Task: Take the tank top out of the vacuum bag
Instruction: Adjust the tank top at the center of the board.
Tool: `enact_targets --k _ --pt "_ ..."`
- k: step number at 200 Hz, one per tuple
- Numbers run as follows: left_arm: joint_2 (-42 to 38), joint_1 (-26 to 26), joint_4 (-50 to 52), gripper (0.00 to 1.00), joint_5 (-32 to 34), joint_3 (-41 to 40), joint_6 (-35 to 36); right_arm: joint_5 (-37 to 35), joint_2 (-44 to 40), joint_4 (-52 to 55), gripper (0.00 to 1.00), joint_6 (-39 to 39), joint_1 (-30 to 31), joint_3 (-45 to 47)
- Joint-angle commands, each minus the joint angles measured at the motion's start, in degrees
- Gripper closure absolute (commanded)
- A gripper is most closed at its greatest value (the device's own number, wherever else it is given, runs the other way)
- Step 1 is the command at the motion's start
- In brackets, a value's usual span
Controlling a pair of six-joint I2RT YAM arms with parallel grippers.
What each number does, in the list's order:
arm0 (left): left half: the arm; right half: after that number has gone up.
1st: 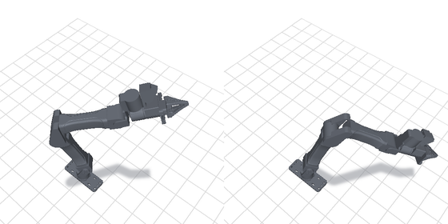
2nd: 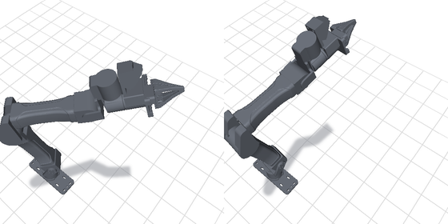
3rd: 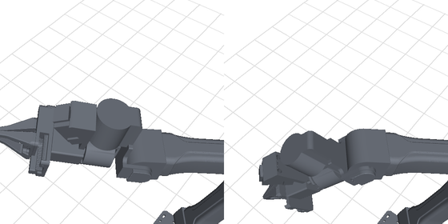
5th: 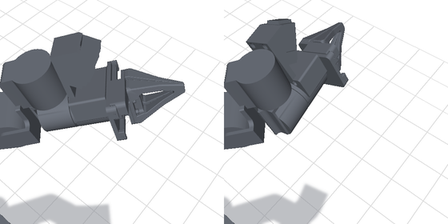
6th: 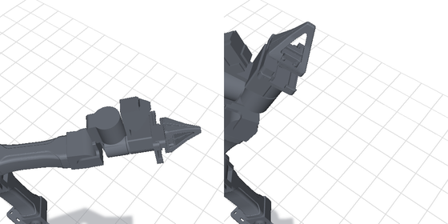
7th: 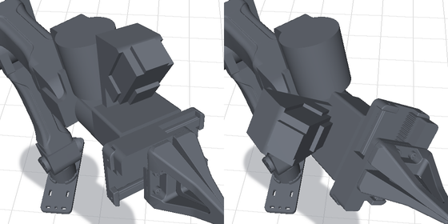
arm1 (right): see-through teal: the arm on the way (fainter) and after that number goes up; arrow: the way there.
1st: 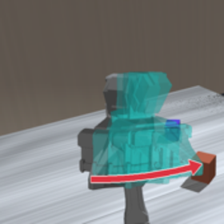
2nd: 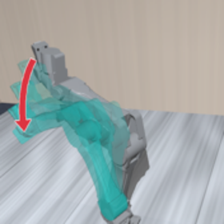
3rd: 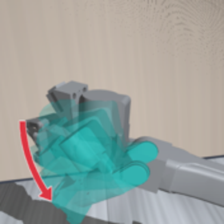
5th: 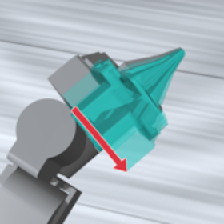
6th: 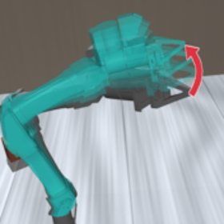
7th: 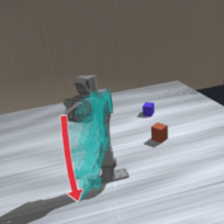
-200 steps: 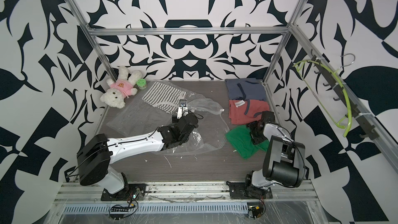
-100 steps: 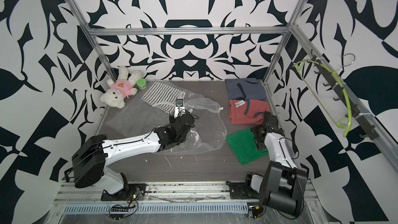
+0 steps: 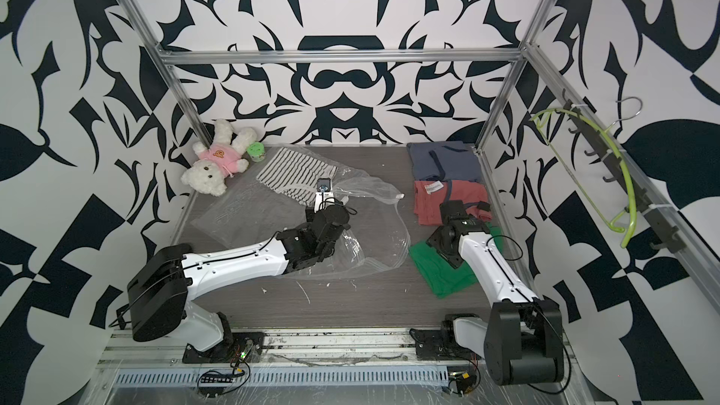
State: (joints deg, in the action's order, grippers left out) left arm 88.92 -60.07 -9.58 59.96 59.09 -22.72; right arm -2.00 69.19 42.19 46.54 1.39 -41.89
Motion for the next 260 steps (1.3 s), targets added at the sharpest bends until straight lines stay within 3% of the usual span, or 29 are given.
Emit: enact_targets --k 1,45,85,133,166,226,260 --pt "-2.43 0.37 -0.29 0.89 1.01 -1.33 -0.84 4.77 2.68 -0.19 0.40 -2.72 0.44 0.55" --pt "-2.66 0.37 0.32 0.89 0.30 -0.69 0.01 10.00 9.52 -9.71 0.43 2.40 0.44 2.63" --pt "-3.67 0.32 -0.11 0.89 1.35 -2.13 -0.48 8.97 10.36 -16.42 0.45 13.45 0.12 6.09" --pt "-5.15 0.64 -0.08 0.88 1.71 -3.97 -1.01 1.61 10.44 -16.35 0.43 22.84 -0.44 5.78" --pt "-5.67 1.27 0.36 0.88 1.53 -4.51 -1.01 4.39 11.79 -24.56 0.45 27.37 -5.02 9.65" --pt "-5.63 1.23 1.67 0.88 0.45 -4.03 -2.51 1.00 11.21 -22.26 0.41 25.96 -6.33 6.07" --pt "-4.39 1.27 0.97 0.89 -2.03 -2.51 -0.75 -3.87 7.50 -16.14 0.36 19.55 -4.10 1.31"
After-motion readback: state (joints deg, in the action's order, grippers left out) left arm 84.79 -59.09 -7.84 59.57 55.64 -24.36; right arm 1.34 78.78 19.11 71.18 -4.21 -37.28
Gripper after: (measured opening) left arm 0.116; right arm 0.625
